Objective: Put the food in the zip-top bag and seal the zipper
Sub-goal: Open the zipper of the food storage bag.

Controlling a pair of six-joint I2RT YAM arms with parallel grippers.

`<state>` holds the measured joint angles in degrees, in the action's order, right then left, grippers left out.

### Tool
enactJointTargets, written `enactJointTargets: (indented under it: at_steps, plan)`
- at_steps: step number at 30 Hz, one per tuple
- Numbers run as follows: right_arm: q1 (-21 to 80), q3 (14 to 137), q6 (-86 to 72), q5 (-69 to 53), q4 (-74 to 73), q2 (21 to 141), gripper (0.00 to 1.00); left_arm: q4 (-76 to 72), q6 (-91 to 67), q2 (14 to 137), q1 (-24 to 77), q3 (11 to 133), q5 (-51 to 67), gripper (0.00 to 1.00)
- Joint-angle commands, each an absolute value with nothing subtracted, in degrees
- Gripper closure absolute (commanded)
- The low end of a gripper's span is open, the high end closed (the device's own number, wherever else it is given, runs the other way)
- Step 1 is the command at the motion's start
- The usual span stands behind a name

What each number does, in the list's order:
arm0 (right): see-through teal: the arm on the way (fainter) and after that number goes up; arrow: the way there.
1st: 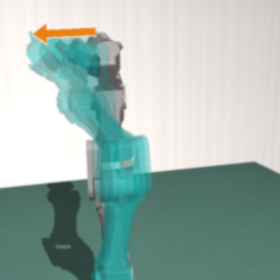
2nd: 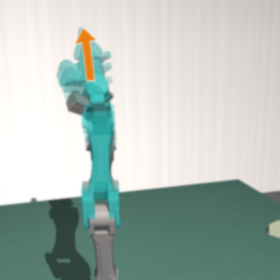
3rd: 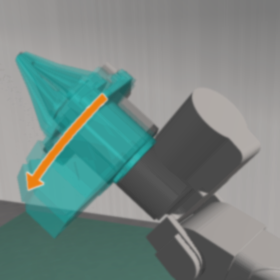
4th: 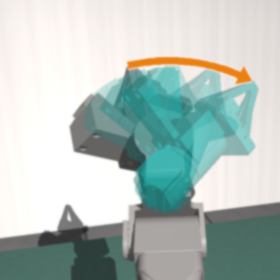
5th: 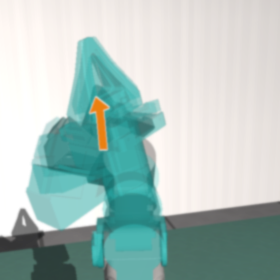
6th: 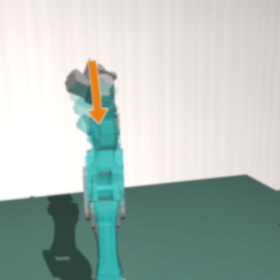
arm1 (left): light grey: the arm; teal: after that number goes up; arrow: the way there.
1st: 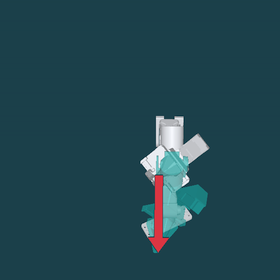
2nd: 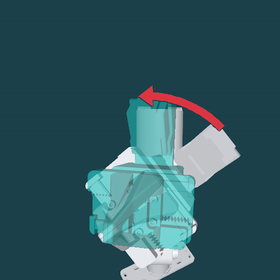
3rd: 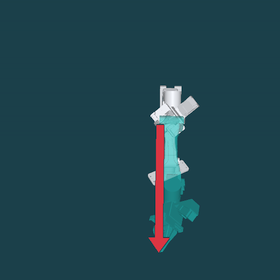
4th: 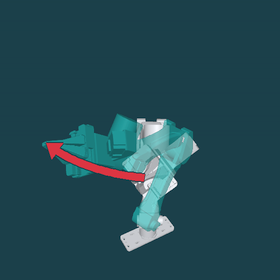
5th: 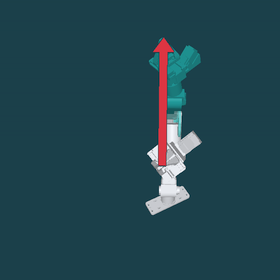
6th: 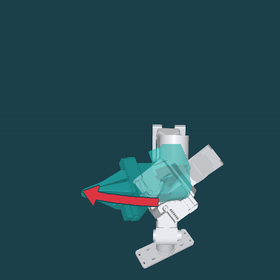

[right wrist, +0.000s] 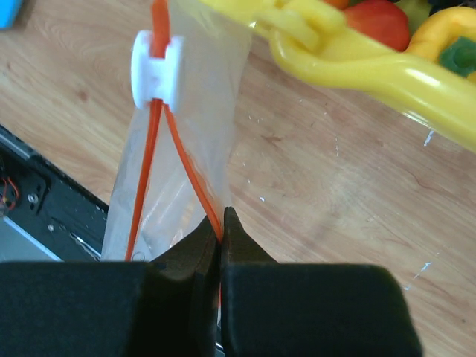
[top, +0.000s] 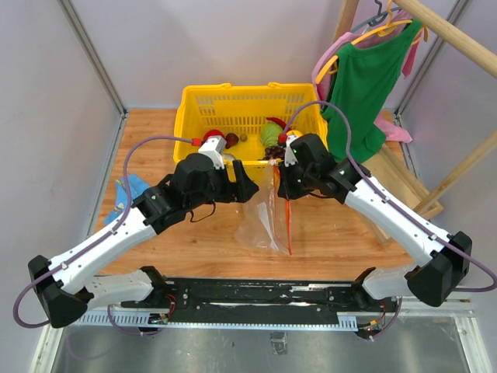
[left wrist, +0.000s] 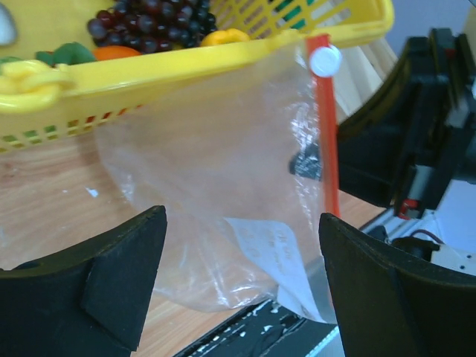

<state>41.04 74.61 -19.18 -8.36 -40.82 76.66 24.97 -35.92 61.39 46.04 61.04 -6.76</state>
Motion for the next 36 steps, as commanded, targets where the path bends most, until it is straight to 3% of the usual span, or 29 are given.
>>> enactJointTargets:
  at_steps: [1,11,22,30,36]
  plan:
    - [42.3,75.5,-26.2,-3.8,-36.0,76.1,0.99,21.4,-37.7,61.9,48.8,62.0,-9.4,0.14]
    - [47.0,76.2,-34.9,2.0,-33.0,77.6,0.99,25.9,-36.3,61.2,51.0,63.4,-12.6,0.14]
    - [50.4,76.0,-39.2,6.0,-31.1,78.0,0.99,33.0,-33.7,64.0,59.2,66.5,-24.9,0.18]
    - [50.5,75.4,-38.8,6.5,-31.1,76.6,0.99,40.9,-32.9,69.1,62.7,69.6,-33.1,0.27]
    - [50.5,75.4,-37.1,6.6,-32.7,76.9,0.99,47.1,-34.4,68.7,62.7,70.7,-39.3,0.4]
